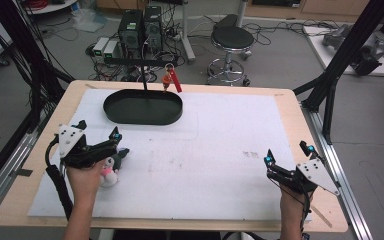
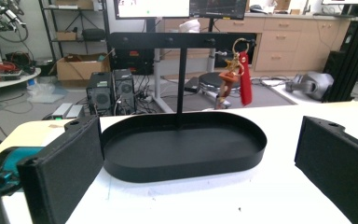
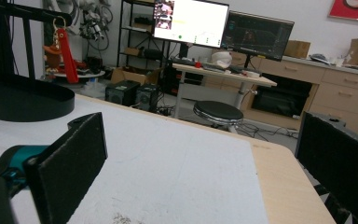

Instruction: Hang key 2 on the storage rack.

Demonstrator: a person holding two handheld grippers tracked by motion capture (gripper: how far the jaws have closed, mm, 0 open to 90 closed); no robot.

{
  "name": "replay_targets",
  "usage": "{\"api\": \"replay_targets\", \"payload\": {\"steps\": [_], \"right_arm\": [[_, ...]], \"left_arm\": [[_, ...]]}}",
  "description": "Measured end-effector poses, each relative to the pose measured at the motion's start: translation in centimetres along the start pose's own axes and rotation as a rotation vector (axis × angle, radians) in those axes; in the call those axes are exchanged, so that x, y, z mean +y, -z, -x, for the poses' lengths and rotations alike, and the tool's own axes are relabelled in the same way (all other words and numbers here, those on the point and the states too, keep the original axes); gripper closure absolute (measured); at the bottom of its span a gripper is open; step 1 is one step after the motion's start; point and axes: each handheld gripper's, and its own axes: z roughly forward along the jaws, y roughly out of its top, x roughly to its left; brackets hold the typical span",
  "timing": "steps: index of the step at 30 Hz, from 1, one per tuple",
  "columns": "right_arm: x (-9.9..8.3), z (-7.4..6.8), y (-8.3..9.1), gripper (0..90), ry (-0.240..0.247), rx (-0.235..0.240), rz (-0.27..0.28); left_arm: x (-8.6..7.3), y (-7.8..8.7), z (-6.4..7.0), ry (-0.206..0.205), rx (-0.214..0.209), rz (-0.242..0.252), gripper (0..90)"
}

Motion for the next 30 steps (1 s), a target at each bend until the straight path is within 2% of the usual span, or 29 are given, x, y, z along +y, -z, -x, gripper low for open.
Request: {"api": "replay_targets", "payload": {"steps": [9,11,14,17,20,23,27,30], "right_arm": [[0.1,0.0,0.0,1.3,0.008,0.003,0.001],[0.1,0.0,0.0,1.3,0.008,0.002,0.004],[0.1,0.0,0.0,1.3,0.011,0.001,0.003],[0.1,-0.1,0.0,1.3,0.008,0.002,0.001],[0.1,-0.1,0.0,1.3,0.010,0.001,0.000],[0.1,-0.1,0.0,1.3,0.008,0.001,0.000],[0.1,-0.1,-0.1,1.3,0.012,0.003,0.000],[0.1,-0.1,-0.1,1.3,0.010,0.002,0.001]], "left_arm": [[-0.8,0.8,-0.1,-0.028,0.011,-0.081,1.7],[-1.2,0.9,-0.3,-0.018,0.008,-0.094,1.7],[-2.3,1.0,-0.6,-0.007,0.007,-0.147,1.7],[-3.1,1.1,-0.6,-0.008,0.015,-0.167,1.7],[-3.6,1.3,-0.5,-0.039,0.040,-0.181,1.7],[-3.9,1.5,-0.4,-0.052,0.047,-0.206,1.7],[-4.4,1.4,-0.4,-0.060,0.063,-0.246,1.7],[-4.7,1.2,-0.5,-0.050,0.070,-0.287,1.7]]}}
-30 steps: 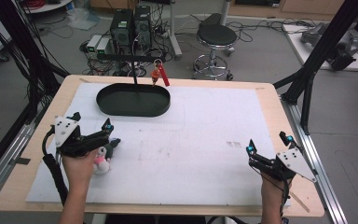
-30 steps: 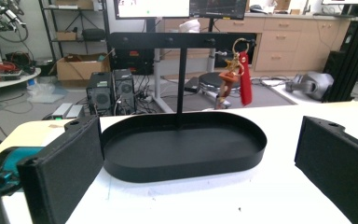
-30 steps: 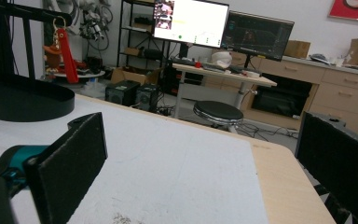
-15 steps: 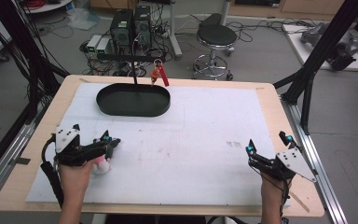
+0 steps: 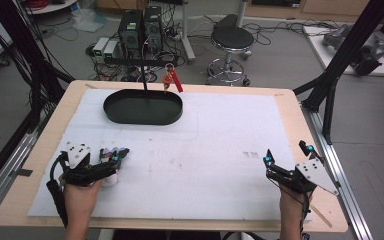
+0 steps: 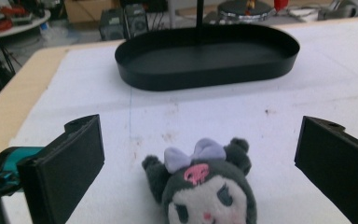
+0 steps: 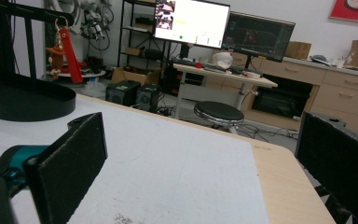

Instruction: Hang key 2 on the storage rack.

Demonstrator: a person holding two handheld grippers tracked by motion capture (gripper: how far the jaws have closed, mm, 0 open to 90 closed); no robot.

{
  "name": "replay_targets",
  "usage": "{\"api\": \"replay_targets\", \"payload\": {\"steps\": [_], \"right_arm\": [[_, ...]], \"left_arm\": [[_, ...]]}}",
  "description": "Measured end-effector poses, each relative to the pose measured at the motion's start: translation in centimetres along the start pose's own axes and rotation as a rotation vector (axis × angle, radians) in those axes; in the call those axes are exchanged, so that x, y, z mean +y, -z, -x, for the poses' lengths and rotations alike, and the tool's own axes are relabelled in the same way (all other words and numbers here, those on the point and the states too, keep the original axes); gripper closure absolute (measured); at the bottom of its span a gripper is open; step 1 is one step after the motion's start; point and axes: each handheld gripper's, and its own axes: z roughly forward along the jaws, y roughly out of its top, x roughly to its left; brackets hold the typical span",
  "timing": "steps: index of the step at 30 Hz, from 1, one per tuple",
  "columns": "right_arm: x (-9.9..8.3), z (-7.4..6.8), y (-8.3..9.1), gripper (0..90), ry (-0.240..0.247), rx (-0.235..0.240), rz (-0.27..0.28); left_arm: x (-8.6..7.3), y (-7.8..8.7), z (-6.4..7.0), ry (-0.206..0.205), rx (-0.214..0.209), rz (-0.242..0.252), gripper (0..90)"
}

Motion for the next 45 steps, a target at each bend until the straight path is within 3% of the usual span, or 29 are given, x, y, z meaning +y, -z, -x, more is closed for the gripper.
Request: {"api": "replay_targets", "payload": {"steps": [8,21,31,40,45], "right_arm": [[0.0,0.1,0.0,1.3,0.001,-0.003,0.001],[0.1,0.1,0.1,1.3,0.001,-0.007,0.010],[0.1,0.1,0.2,1.3,-0.003,-0.013,0.012],[0.1,0.2,0.2,1.3,-0.004,-0.013,0.010],[0.1,0.2,0.2,1.3,-0.001,-0.012,0.011]], "left_arm": [[-0.8,-0.8,0.0,0.010,0.020,-0.082,1.7],[-1.3,-2.3,-0.3,0.049,-0.021,-0.212,1.7],[-1.7,-3.2,-0.1,0.044,-0.032,-0.279,1.8],[-2.2,-3.9,0.2,0.019,-0.040,-0.325,14.9],[-2.2,-4.0,0.2,0.029,-0.044,-0.320,24.7]]}}
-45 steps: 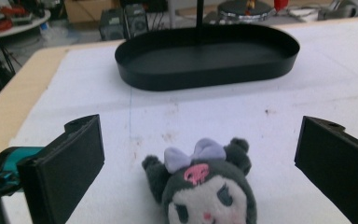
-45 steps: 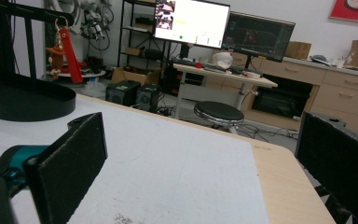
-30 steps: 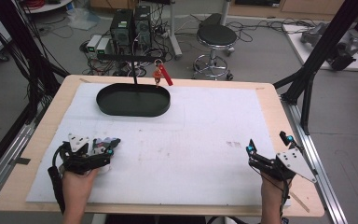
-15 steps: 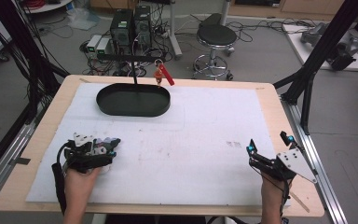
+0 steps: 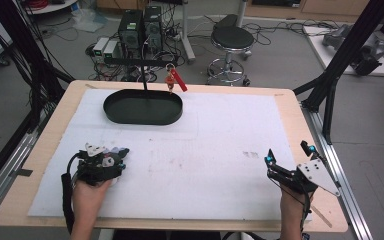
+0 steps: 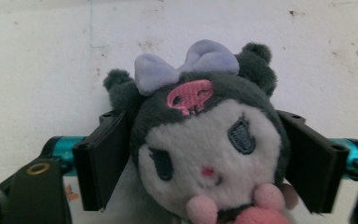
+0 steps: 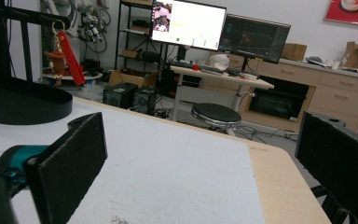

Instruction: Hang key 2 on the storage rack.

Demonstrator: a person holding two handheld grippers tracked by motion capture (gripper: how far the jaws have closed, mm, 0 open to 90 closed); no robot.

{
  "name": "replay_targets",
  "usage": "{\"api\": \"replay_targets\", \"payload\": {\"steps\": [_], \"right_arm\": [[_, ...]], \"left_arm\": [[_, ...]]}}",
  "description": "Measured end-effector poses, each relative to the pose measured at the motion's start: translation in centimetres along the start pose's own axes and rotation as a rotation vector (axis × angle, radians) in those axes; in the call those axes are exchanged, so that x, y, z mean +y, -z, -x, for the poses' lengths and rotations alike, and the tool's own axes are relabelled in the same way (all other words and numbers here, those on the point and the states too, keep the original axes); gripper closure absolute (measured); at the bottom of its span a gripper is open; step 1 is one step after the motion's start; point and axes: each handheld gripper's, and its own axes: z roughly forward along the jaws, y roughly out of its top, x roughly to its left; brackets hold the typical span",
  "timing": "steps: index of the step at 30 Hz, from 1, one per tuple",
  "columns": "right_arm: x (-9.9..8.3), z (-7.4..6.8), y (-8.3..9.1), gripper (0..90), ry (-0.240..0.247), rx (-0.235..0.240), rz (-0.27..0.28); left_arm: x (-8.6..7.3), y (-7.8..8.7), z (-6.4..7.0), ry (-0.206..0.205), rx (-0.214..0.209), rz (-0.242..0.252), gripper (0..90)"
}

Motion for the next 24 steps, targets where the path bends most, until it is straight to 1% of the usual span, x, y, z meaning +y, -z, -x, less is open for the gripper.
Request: {"api": "replay_targets", "payload": {"steps": [1,4,10,13,14,17,19,21,23,24], "right_arm": [[0.0,0.0,0.0,1.3,0.000,0.000,-0.001],[0.0,-0.1,0.0,1.3,-0.001,0.001,-0.003],[0.0,-0.1,0.0,1.3,0.002,0.001,-0.003],[0.0,-0.1,0.0,1.3,0.004,0.001,-0.001],[0.0,-0.1,0.0,1.3,0.000,0.001,-0.004],[-0.1,0.0,0.0,1.3,0.001,0.000,-0.004],[-0.1,-0.1,0.0,1.3,0.001,0.000,-0.004],[-0.1,-0.1,0.0,1.3,0.001,0.001,-0.006],[-0.1,-0.1,0.0,1.3,-0.001,0.000,-0.007],[-0.1,-0.1,0.0,1.3,0.002,0.001,-0.007]], "left_arm": [[0.0,0.1,0.0,-0.003,-0.001,-0.002,27.5],[-0.1,0.2,0.0,-0.010,-0.008,0.000,31.9],[-0.2,0.4,0.0,-0.020,-0.013,0.015,38.4],[-0.5,0.5,-0.2,-0.012,-0.026,0.040,39.7],[-0.5,0.6,-0.3,-0.009,-0.030,0.056,40.0],[-0.6,0.9,-0.3,-0.011,-0.029,0.093,41.0],[-0.6,1.0,-0.3,-0.011,-0.044,0.109,41.3],[-0.5,1.3,-0.3,-0.014,-0.053,0.132,41.5],[-0.5,1.6,-0.3,-0.012,-0.062,0.171,41.6],[-0.5,1.7,-0.3,-0.014,-0.064,0.180,41.5]]}}
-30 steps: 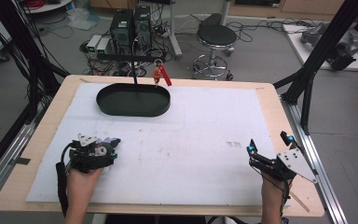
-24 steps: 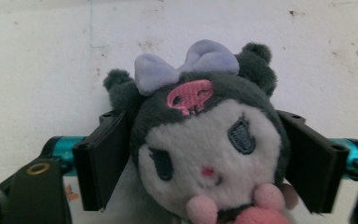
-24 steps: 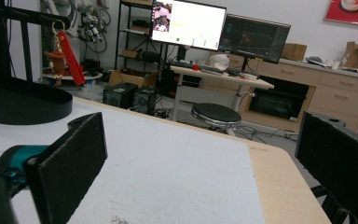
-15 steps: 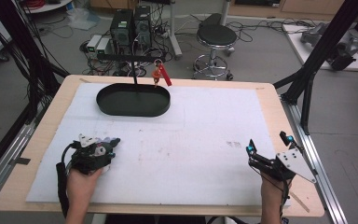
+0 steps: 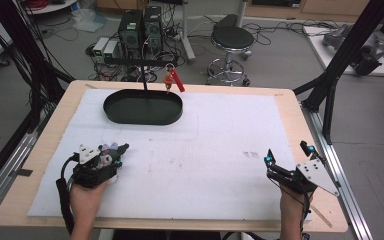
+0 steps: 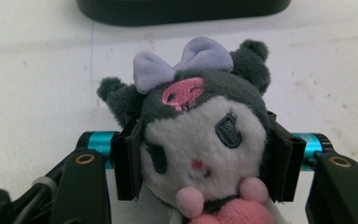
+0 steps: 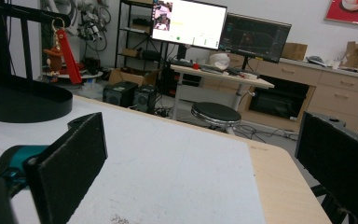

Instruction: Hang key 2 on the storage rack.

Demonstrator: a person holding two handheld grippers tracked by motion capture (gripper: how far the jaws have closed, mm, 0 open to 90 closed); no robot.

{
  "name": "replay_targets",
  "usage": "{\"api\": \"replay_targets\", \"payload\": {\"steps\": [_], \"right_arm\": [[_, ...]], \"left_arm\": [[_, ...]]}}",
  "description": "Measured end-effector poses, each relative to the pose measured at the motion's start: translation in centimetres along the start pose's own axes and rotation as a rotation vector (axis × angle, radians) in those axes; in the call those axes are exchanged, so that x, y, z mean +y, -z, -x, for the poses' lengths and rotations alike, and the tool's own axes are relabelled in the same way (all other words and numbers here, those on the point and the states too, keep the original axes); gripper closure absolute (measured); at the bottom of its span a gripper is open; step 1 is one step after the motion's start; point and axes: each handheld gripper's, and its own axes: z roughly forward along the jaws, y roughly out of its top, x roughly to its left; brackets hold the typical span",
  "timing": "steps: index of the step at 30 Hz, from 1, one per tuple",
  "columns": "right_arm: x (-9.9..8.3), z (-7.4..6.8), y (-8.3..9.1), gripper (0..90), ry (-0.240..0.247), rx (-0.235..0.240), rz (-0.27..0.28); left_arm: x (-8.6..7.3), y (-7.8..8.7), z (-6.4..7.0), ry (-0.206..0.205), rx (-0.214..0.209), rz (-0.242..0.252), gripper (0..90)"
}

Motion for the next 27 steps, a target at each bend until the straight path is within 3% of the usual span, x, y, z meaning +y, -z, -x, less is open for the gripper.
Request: {"api": "replay_targets", "payload": {"steps": [12,21,27], "right_arm": [[0.0,0.0,0.0,1.3,0.005,0.001,-0.003],[0.0,0.0,0.0,1.3,0.006,0.002,-0.003],[0.0,0.0,0.0,1.3,-0.001,0.001,-0.003]], "left_arm": [[0.5,1.5,0.2,-0.030,0.008,0.164,42.1],[1.0,2.1,0.2,-0.005,-0.029,0.290,42.0],[1.3,2.4,0.5,-0.044,-0.027,0.354,42.0]]}}
